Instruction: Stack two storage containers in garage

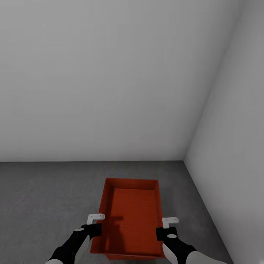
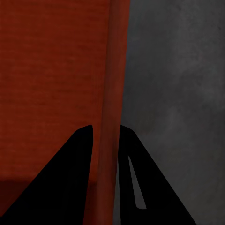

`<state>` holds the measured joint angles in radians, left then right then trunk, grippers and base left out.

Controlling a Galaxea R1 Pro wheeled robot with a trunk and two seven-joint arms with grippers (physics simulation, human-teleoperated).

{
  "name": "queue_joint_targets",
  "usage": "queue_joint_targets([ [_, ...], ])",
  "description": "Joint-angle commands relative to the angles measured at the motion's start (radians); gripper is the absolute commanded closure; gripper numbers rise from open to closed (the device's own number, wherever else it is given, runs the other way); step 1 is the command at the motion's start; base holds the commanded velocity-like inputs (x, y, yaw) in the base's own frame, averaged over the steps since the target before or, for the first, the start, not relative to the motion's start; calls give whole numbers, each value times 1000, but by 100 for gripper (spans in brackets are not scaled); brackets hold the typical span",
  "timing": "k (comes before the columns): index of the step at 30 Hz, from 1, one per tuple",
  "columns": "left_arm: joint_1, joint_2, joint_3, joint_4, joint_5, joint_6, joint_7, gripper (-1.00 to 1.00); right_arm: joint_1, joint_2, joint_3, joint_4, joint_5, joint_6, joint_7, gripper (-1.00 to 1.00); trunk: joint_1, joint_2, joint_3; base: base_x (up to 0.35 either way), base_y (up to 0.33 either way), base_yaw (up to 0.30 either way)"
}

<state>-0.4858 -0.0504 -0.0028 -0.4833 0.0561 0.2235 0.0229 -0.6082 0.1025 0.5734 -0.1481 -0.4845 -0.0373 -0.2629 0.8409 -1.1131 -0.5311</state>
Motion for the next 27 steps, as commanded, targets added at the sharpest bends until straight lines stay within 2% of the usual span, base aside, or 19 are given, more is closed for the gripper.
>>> queue_joint_targets([
  [1, 0, 1, 0, -3, -6, 7, 9, 100, -1, -32, 8, 2, -9, -6, -22, 100, 4, -8, -6, 0, 0, 0],
  [27, 0, 1, 0, -3, -6, 7, 9, 100, -1, -32, 8, 2, -9, -6, -22, 100, 104, -190, -129, 0, 0, 0],
])
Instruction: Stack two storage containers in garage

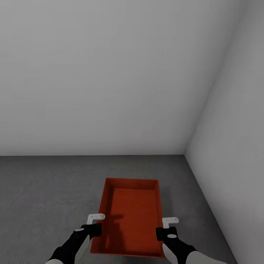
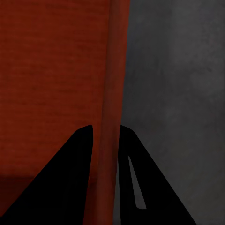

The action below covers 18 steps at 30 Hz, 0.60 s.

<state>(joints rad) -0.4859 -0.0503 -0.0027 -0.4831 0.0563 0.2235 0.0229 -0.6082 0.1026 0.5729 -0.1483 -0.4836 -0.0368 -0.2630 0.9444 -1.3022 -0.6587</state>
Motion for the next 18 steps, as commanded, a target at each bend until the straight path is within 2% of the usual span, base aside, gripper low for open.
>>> queue_joint_targets([
  [1, 0, 1, 0, -3, -6, 7, 9, 100, -1, -32, 8, 3, -10, -6, -22, 100, 4, -8, -6, 0, 0, 0],
  [18, 0, 1, 0, -3, -6, 7, 9, 100, -1, -32, 8, 3, -10, -6, -22, 100, 69, -127, -86, 0, 0, 0],
])
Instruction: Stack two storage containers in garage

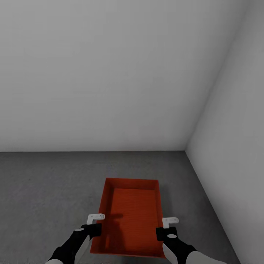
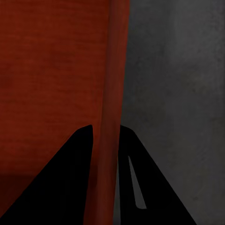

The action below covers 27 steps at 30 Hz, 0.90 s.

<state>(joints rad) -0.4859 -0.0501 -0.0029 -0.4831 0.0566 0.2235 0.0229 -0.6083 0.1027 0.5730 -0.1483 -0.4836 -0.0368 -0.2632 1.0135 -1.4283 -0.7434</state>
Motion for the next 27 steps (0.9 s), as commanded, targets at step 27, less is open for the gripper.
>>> queue_joint_targets([
  [27, 0, 1, -2, -3, -6, 7, 9, 100, -1, -32, 8, 3, -10, -5, -22, 100, 0, -1, -15, 0, 0, 0],
])
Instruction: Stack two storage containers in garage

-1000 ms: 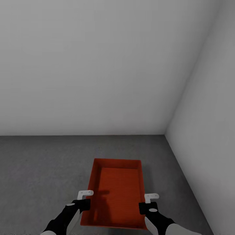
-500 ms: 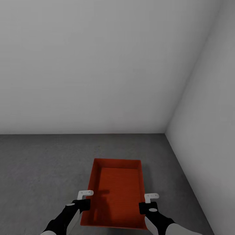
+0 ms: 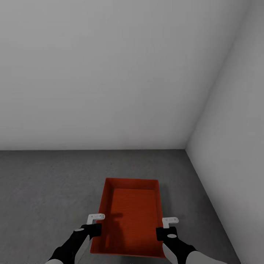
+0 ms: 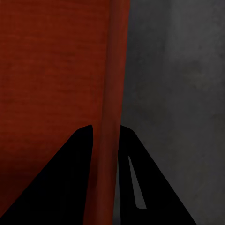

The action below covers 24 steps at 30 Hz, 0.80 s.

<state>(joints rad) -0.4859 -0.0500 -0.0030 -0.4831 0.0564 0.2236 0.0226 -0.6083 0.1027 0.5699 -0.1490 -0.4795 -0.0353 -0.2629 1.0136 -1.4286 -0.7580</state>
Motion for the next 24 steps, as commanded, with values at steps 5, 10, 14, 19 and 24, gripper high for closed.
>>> queue_joint_targets([
  [5, 0, 1, -1, -4, -4, 7, 9, 100, -1, -32, 12, 3, -14, -6, -22, 100, 0, 0, -7, 0, 0, 0],
  [10, 0, 1, 0, -5, -4, 7, 8, 100, -1, -33, 12, 3, -14, -5, -22, 100, 0, 0, -13, 0, 0, 0],
  [14, 0, 1, 1, -5, -4, 5, 9, 100, -1, -32, 12, 3, -14, -5, -22, 100, 0, 0, -16, 0, 0, 0],
  [19, 0, 1, 1, -5, -4, 5, 8, 100, -1, -32, 12, 3, -14, -7, -22, 100, 0, 0, -22, 0, 0, 0],
  [24, 0, 1, 0, -5, -4, 5, 8, 100, -1, -32, 12, 3, -14, -9, -22, 100, 0, 0, -29, 0, 0, 0],
])
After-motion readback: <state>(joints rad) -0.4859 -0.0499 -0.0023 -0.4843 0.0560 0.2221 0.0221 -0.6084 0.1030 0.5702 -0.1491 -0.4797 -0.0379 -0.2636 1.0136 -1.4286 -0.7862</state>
